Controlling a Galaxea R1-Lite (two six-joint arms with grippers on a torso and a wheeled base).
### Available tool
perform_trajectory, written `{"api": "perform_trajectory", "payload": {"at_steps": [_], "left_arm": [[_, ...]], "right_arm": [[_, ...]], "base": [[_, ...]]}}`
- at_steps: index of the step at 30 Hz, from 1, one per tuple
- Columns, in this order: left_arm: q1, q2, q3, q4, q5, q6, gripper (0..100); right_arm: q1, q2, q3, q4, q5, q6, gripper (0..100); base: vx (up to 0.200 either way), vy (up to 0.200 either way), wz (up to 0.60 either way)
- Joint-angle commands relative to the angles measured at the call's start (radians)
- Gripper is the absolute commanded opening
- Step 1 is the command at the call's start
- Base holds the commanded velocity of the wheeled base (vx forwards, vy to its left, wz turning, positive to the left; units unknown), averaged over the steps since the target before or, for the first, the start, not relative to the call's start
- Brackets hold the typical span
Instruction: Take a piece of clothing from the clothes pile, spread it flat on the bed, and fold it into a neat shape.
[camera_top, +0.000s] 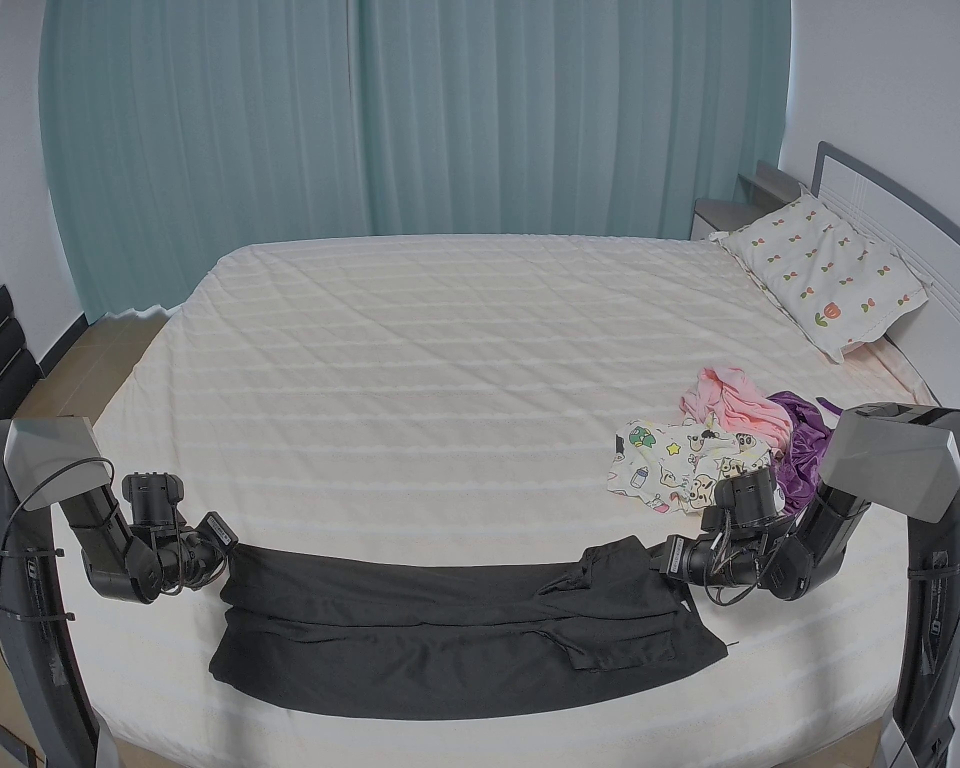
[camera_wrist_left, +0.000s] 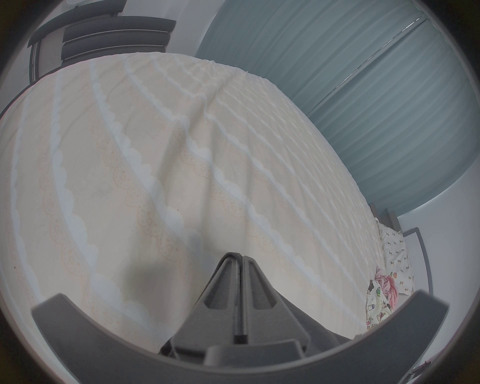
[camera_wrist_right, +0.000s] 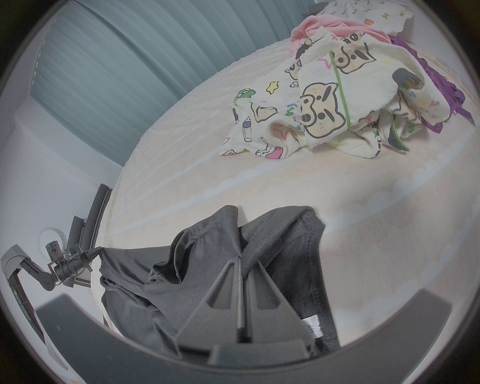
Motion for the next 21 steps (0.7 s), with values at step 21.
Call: {"api": "perform_trajectory", "payload": {"at_steps": [21], "left_arm": [[0.011, 0.023, -0.005, -0.059, 0.006, 0.008, 0]], "right_arm": [[-0.038, 0.020, 0.068, -0.147, -0.005, 0.059, 0]], "base": [[0.000, 0.000, 0.00]]}}
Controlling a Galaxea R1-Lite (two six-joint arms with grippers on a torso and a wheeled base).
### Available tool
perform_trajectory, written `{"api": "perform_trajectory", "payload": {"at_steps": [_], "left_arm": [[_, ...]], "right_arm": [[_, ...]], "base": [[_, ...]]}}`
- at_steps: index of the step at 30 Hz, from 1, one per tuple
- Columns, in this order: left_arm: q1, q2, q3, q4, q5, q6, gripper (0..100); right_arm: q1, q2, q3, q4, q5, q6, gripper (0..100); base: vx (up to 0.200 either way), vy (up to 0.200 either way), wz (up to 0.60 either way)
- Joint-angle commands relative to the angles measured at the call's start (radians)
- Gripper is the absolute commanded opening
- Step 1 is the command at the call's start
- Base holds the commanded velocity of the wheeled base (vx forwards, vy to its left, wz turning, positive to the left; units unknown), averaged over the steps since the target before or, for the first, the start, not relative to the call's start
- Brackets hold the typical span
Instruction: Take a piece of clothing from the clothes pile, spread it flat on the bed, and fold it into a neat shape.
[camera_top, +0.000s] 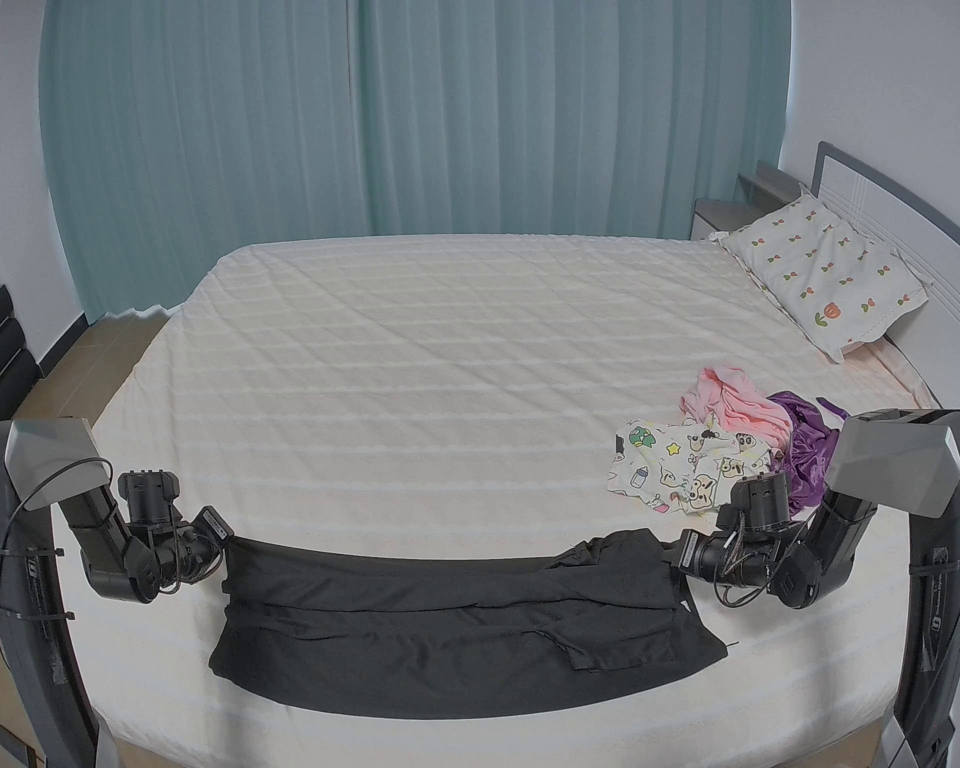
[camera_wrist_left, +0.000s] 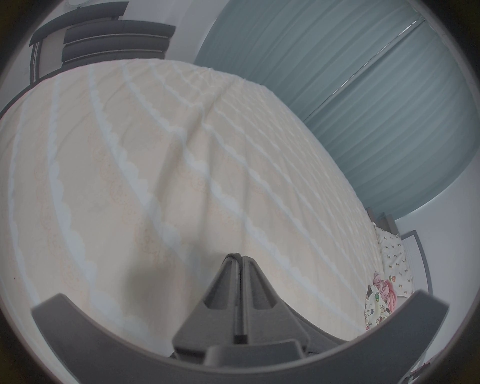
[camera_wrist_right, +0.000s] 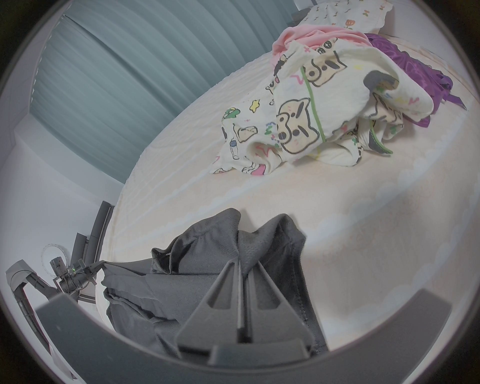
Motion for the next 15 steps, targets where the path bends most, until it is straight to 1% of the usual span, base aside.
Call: {"api": "perform_trajectory", "payload": {"at_steps": [1, 9, 10, 15], "left_arm": [[-0.005, 0.016, 0.003, -0.018, 0.002, 0.007, 0], [-0.011, 0.021, 0.003, -0.019, 0.002, 0.027, 0], [-0.011, 0.021, 0.003, -0.019, 0.002, 0.027, 100], [-0.011, 0.022, 0.001, -0.021, 0.003, 0.027, 100]], "right_arm": [[0.003, 0.013, 0.004, 0.000, 0.000, -0.002, 0], [0.005, 0.023, 0.004, -0.002, 0.001, 0.000, 0], [0.005, 0.023, 0.002, -0.002, 0.001, 0.000, 0], [0.006, 0.019, 0.004, -0.002, 0.004, 0.001, 0]], "base": [[0.000, 0.000, 0.00], [0.000, 0.000, 0.00], [0.000, 0.000, 0.00], [0.000, 0.000, 0.00]]}}
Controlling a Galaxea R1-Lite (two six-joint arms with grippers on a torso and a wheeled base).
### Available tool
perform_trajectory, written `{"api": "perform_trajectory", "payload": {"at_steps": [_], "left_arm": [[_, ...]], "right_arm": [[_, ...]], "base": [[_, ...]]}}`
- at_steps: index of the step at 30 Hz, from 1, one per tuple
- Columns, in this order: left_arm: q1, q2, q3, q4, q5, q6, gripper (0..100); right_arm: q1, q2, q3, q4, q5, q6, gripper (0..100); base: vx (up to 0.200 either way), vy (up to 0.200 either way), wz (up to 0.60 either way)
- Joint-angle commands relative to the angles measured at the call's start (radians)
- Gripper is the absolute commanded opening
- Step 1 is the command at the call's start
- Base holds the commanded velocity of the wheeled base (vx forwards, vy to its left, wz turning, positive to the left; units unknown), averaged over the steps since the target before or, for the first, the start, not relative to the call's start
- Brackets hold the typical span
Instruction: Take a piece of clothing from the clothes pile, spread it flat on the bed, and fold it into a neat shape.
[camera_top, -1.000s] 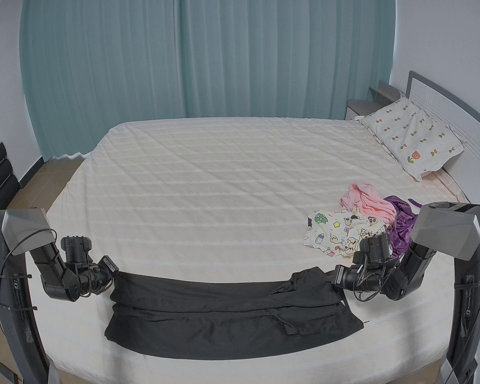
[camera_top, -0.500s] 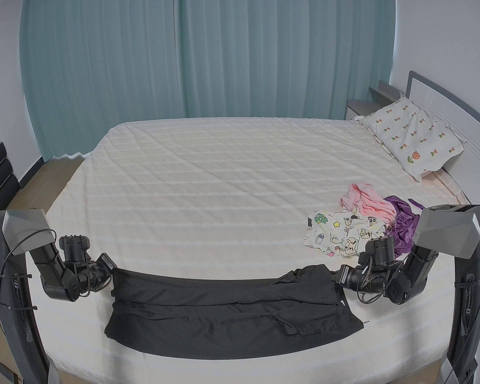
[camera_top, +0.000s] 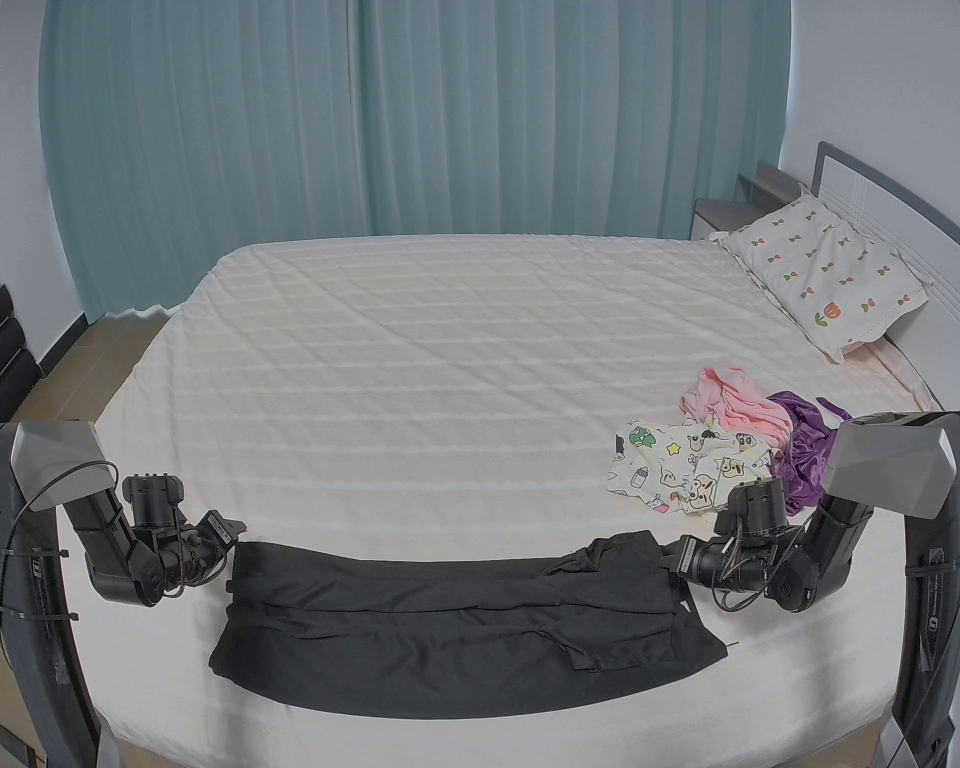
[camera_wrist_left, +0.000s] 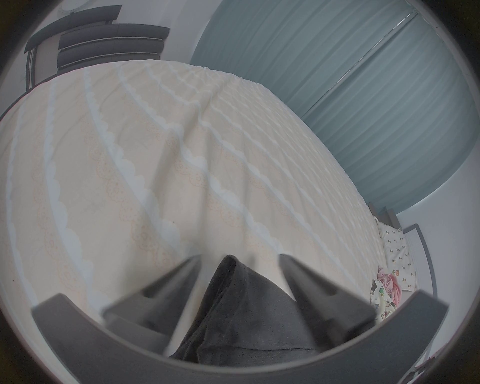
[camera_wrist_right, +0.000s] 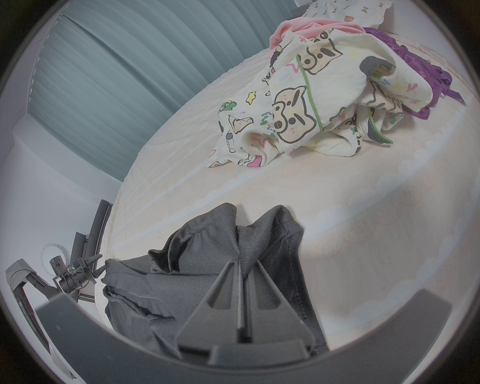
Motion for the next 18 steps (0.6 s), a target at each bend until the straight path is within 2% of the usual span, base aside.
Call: {"api": "perform_trajectory", "payload": {"at_steps": [1, 6, 8, 10, 18], "left_arm": [[0.000, -0.001, 0.004, 0.000, -0.001, -0.004, 100], [0.001, -0.067, 0.053, 0.008, -0.017, -0.015, 100], [-0.008, -0.126, 0.135, 0.008, -0.074, -0.004, 100], [-0.029, -0.141, 0.156, 0.010, -0.092, 0.002, 100], [-0.065, -0.135, 0.243, 0.045, -0.081, 0.132, 100]], "right_arm": [[0.005, -0.001, 0.004, 0.000, 0.003, 0.001, 0], [0.010, -0.004, 0.011, 0.000, 0.002, 0.008, 0], [0.013, -0.009, 0.024, 0.000, 0.003, 0.013, 0], [0.014, -0.009, 0.028, 0.000, 0.005, 0.014, 0], [0.014, -0.013, 0.057, -0.010, 0.005, 0.014, 0]], "base": [[0.000, 0.000, 0.00], [0.000, 0.000, 0.00], [0.000, 0.000, 0.00], [0.000, 0.000, 0.00], [0.000, 0.000, 0.00]]}}
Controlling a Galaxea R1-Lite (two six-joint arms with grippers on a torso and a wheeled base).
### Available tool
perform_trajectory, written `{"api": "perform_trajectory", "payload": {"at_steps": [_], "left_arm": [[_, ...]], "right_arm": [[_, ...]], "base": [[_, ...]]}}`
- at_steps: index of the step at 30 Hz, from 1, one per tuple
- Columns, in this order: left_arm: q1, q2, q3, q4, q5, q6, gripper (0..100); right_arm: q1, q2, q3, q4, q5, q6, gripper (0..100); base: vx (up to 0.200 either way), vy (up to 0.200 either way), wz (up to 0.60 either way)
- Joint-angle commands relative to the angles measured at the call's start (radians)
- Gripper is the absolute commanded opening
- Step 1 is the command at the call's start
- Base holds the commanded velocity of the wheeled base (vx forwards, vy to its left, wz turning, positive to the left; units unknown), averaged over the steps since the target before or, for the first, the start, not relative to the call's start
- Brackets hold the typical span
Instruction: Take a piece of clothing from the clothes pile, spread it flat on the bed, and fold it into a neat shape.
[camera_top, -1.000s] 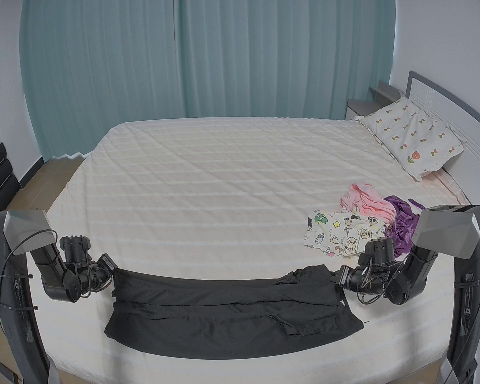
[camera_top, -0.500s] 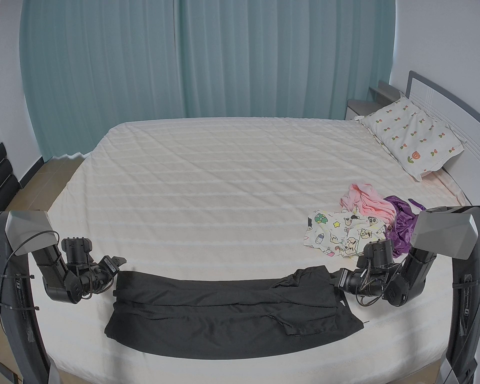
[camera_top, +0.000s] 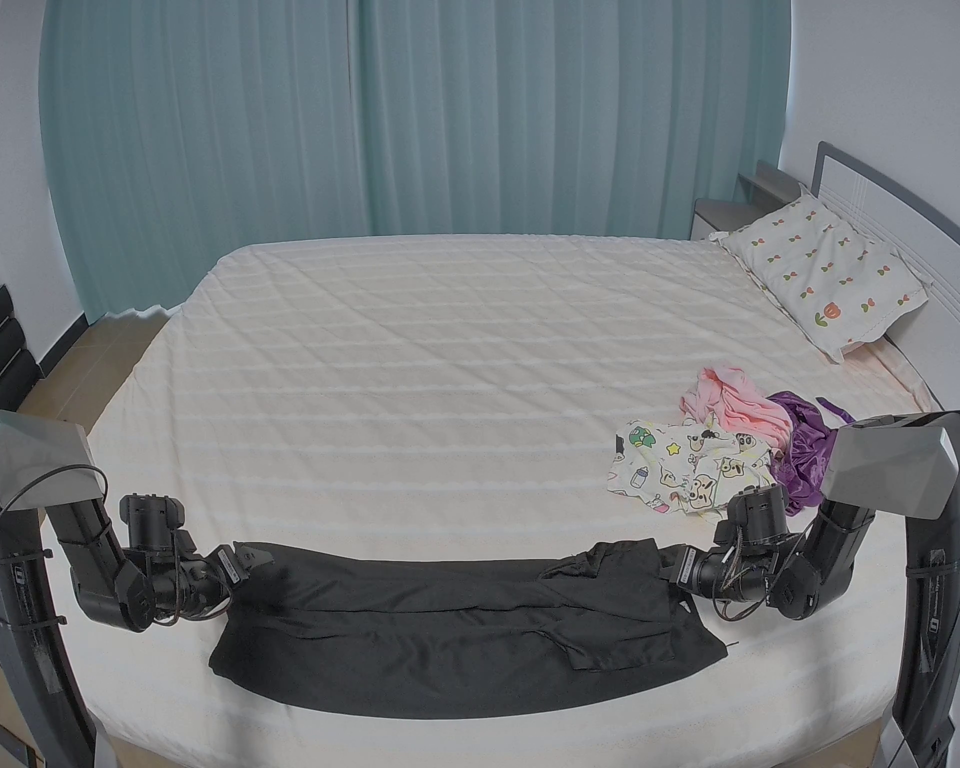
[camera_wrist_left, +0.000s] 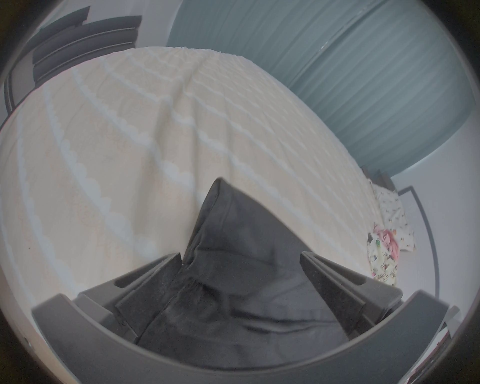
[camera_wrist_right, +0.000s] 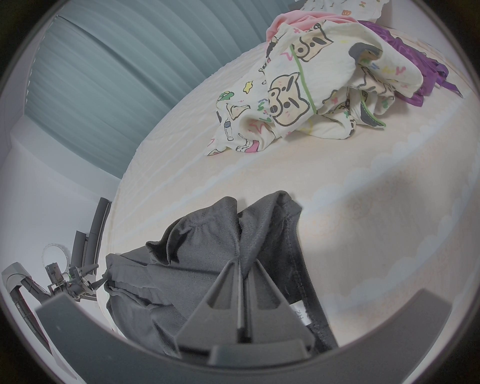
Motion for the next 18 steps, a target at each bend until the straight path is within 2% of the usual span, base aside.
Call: {"api": "perform_trajectory", "payload": {"at_steps": [1, 4, 7, 8, 18], "left_arm": [[-0.014, -0.016, 0.039, 0.011, 0.003, 0.023, 100], [-0.014, 0.003, 0.028, 0.010, 0.062, 0.042, 100], [-0.014, 0.020, 0.022, 0.004, 0.088, 0.043, 100], [-0.014, 0.020, 0.022, 0.004, 0.088, 0.042, 0], [-0.012, 0.010, 0.036, 0.013, 0.098, 0.040, 0]], "right_arm": [[0.001, -0.004, 0.014, -0.009, 0.000, 0.000, 0], [0.001, 0.001, 0.029, -0.061, 0.000, 0.000, 0], [0.001, 0.005, 0.040, -0.091, 0.000, 0.000, 0], [0.001, 0.005, 0.041, -0.091, 0.000, 0.000, 0], [0.001, -0.004, 0.067, -0.090, 0.000, -0.001, 0]], "base": [[0.000, 0.000, 0.00], [0.000, 0.000, 0.00], [0.000, 0.000, 0.00], [0.000, 0.000, 0.00], [0.000, 0.000, 0.00]]}}
